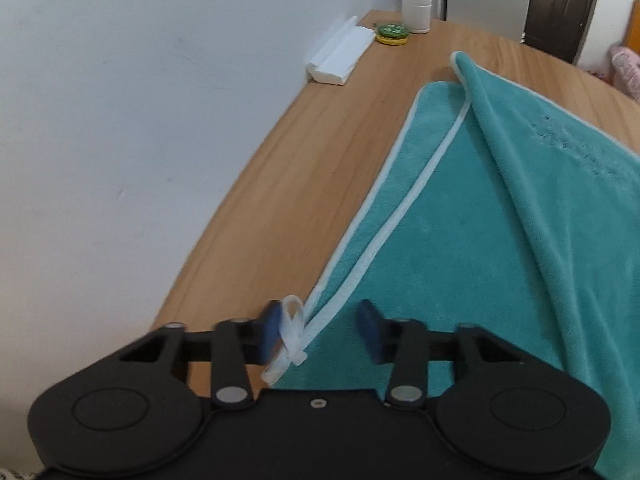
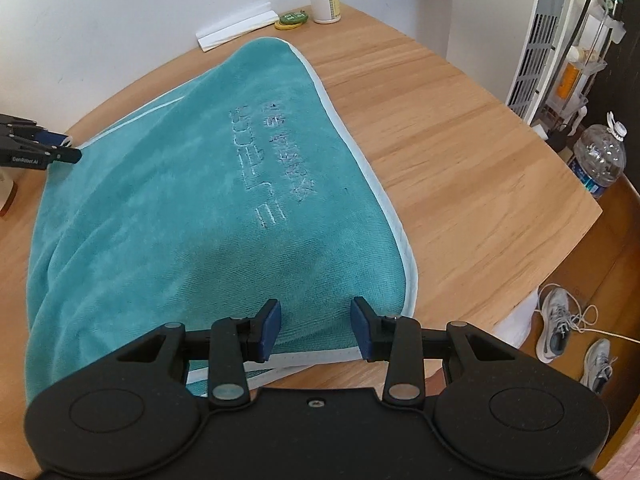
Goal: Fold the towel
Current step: 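Grasp the folded towel's edge near the white loop with the left gripper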
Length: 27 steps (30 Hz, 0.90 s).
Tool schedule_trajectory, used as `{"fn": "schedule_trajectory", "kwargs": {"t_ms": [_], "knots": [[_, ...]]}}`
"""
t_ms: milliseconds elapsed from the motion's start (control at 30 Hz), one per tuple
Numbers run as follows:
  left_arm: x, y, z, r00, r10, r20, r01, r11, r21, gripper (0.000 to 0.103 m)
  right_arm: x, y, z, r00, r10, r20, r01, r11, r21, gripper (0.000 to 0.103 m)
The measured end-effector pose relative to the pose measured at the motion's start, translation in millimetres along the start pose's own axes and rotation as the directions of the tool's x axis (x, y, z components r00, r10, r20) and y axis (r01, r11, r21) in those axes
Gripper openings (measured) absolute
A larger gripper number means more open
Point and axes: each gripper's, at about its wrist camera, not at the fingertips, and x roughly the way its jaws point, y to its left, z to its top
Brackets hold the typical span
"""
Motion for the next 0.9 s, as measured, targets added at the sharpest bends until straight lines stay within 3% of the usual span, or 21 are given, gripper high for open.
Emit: {"fn": "schedule_trajectory", "kwargs": {"t_ms": [133,267,433,533,633,733,900], "knots": [[-0.2,2.4,0.2,0.999,-0.03,-0.018,0.03,1.0,0.01,0.012,0.5,1.2,-1.6,1.0,-0.001,0.001,0.001,1.0,0.005,0.043],[-6.0,-0.1,-4.0,0.999,-0.037,-0.011,0.037,0.999,0.026,0.005,0.6,2.8,-1.4,1.0,-0.005,0.001,0.005,1.0,0.007,0.043],[-15.4,10.3,-10.0,0.998,-0.065,0.012,0.066,0.997,-0.041,0.004,0.0,6.9,-0.7,1.0,-0.02,-0.006,0.02,1.0,0.011,0.043],[-31.2,11.7,-12.1,0.998,-0.054,0.035,0.055,0.998,-0.03,0.004,-4.6,7.4,-1.8,1.0,0.003,-0.01,-0.002,1.0,0.025,0.043],[-47.1,15.4,-17.5,0.998,-0.033,0.046,0.034,0.999,-0.024,0.004,-17.5,19.4,-9.0,0.997,0.07,-0.031,-0.07,0.997,0.019,0.043],[-53.6,22.2,-25.1,0.999,-0.029,0.039,0.031,0.999,-0.038,0.004,-29.7,43.1,-22.0,0.98,0.188,-0.066,-0.187,0.982,0.029,0.043],[-49.3,26.4,-30.5,0.999,-0.026,0.038,0.029,0.997,-0.072,0.004,-33.6,94.1,-39.7,0.956,0.276,-0.097,-0.275,0.961,0.021,0.043]]}}
